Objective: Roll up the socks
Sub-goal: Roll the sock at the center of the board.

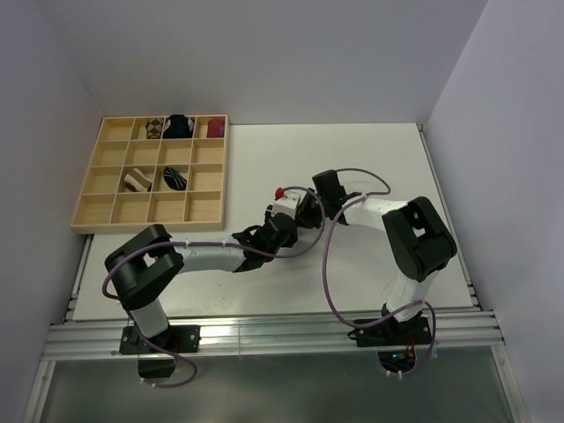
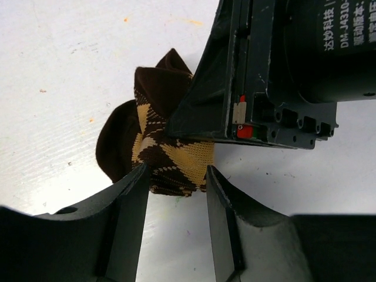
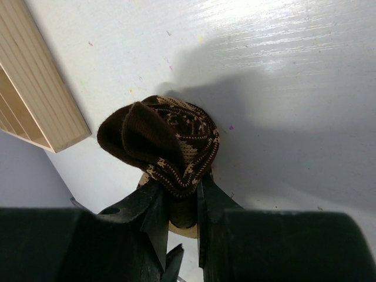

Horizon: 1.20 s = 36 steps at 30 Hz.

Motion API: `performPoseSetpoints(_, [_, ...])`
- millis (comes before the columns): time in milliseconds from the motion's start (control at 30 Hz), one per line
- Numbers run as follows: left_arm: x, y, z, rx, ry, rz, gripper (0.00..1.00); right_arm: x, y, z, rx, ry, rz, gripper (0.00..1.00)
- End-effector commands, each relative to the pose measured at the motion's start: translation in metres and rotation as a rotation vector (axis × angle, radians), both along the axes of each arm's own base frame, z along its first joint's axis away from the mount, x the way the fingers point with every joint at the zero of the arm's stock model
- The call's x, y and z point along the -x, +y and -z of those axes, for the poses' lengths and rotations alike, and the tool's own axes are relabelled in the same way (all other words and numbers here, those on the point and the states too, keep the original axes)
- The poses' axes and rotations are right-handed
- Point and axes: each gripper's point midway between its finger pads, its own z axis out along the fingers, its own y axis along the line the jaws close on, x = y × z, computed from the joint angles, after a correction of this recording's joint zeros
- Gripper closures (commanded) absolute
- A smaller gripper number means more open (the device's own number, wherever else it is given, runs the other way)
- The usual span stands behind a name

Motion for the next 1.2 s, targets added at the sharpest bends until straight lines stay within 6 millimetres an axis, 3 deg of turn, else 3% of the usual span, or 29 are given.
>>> performPoseSetpoints(0, [-0.004,-0.023,-0.019,0.059,-0.045,0.050,0.52,0.002,0.000,-0.001,0.032,0.015,-0.011,1.00])
performPoseSetpoints(267, [0.003,-0.033,0.009,0.012,0.005,0.090,0.52,0.002,0.003,-0.005,0.025,0.024,-0.019,1.00])
performPoseSetpoints(533, [0.000,-0.019,0.043,-0.103,0.070,0.007,0.56,0.005,0.007,-0.009,0.007,0.033,-0.040,1.00])
performPoseSetpoints(600, [0.001,-0.020,0.045,-0.106,0.079,0.002,0.65,0.006,0.008,-0.012,0.003,0.033,-0.046,0.99])
performPoseSetpoints(667, [-0.001,-0.016,0.048,-0.129,0.085,-0.023,0.97,0.006,0.009,-0.015,-0.006,0.030,-0.051,0.97])
performPoseSetpoints(833, [-0.004,-0.011,0.051,-0.133,0.117,-0.072,0.99,0.004,0.009,-0.027,-0.020,0.002,-0.050,0.81])
performPoseSetpoints(933, [-0.001,-0.013,0.043,-0.050,0.161,-0.046,1.00,-0.001,0.009,-0.036,-0.010,-0.037,-0.054,0.65])
performPoseSetpoints(967, [-0.001,-0.012,0.043,-0.029,0.178,-0.044,1.00,-0.002,0.008,-0.039,-0.007,-0.045,-0.055,0.54])
performPoseSetpoints(1067, [-0.006,-0.005,0.041,0.075,0.258,-0.050,1.00,-0.010,0.005,-0.051,0.000,-0.089,-0.042,0.39])
performPoseSetpoints(1167, [-0.004,-0.004,0.039,0.145,0.325,-0.026,1.00,-0.017,0.001,-0.065,-0.004,-0.132,-0.011,0.34])
